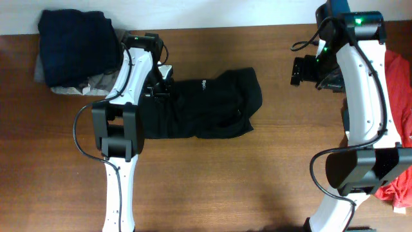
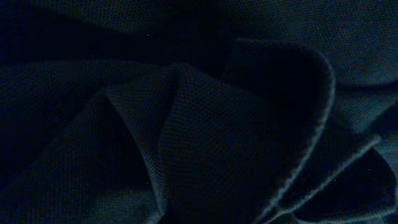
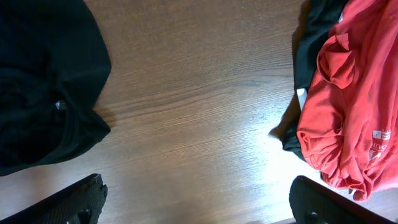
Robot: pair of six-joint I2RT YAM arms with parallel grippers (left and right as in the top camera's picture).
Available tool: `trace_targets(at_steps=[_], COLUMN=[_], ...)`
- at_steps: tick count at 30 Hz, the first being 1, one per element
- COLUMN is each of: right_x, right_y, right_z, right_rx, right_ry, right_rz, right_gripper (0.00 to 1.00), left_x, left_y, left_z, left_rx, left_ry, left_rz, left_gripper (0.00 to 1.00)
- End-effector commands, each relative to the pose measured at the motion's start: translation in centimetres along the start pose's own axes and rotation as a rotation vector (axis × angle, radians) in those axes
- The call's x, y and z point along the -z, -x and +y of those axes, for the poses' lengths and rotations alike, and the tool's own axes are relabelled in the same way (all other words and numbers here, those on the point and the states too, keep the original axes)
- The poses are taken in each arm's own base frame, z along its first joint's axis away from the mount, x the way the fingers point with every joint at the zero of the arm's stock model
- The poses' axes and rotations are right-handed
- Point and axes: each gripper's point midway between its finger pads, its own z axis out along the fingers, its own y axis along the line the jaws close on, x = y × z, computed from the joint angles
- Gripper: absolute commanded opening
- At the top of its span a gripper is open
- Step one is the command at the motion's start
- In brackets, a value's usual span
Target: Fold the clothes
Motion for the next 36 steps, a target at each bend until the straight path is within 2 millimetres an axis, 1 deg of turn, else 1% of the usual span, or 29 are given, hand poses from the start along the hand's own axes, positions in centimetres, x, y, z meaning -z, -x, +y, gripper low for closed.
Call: trace_targets(at_steps=[1, 6, 9, 12, 13, 15, 18, 22, 24, 26, 27, 29, 31, 32, 36], right_x=[0.5, 0.5, 0.5, 0.5, 0.5, 0.5, 0.5, 0.5, 0.5, 0.5, 0.5, 0.4, 0.3, 0.1, -0.5], right_y=[-0.3, -0.1, 0.0, 0.1, 0.1, 0.1, 0.1, 0.1, 0.1, 0.0, 0.0, 0.0, 0.0, 0.0, 0.3], right_z=[0.0, 0.1, 0.1, 0.1, 0.1, 0.1, 0.1, 0.1, 0.1, 0.1, 0.1, 0.1, 0.1, 0.2, 0.4], right_rx=[-0.002, -0.003, -0.004, -0.004, -0.004, -0.004, -0.004, -0.004, -0.004, -0.004, -0.004, -0.004, -0.003, -0.003, -0.004], right_ry=[0.005, 0.007, 0.008, 0.009, 0.009, 0.009, 0.009, 0.009, 0.009, 0.009, 0.008, 0.008, 0.007, 0.007, 0.012], right_rz=[-0.010, -0.017, -0.021, -0.024, -0.024, -0.024, -0.024, -0.024, -0.024, -0.023, -0.022, -0.021, -0.018, -0.017, -0.019], right_gripper=[0.99, 0.99, 0.99, 0.99, 0.99, 0.99, 0.99, 0.99, 0.99, 0.99, 0.99, 0.99, 0.99, 0.99, 0.99], left_x=[0.0, 0.0, 0.0, -0.2, -0.2, 0.0, 0.8, 3.1, 4.3, 5.2, 5.7, 6.2, 6.3, 6.1, 4.8], left_y=[0.4, 0.8, 0.7, 0.4, 0.4, 0.4, 0.8, 0.9, 0.8, 1.0, 1.1, 1.4, 1.5, 1.6, 2.3], left_z=[-0.7, -3.8, -5.4, -6.4, -6.7, -7.2, -7.7, -8.0, -7.5, -5.7, -4.1, -2.2, -1.1, -0.4, 0.1], left_rx=[-0.004, -0.039, -0.091, -0.111, -0.117, -0.129, -0.143, -0.192, -0.186, -0.098, -0.033, 0.015, 0.035, 0.049, 0.038], left_ry=[-0.029, -0.138, -0.180, -0.186, -0.185, -0.184, -0.183, -0.178, -0.144, -0.054, 0.012, 0.076, 0.078, 0.078, 0.075], left_rz=[-0.013, -0.028, -0.028, -0.021, -0.020, -0.024, -0.045, -0.077, -0.087, -0.100, -0.112, -0.128, -0.132, -0.126, -0.126], left_gripper=[0.04, 0.03, 0.03, 0.03, 0.01, 0.01, 0.01, 0.01, 0.01, 0.01, 0.01, 0.01, 0.02, 0.02, 0.02])
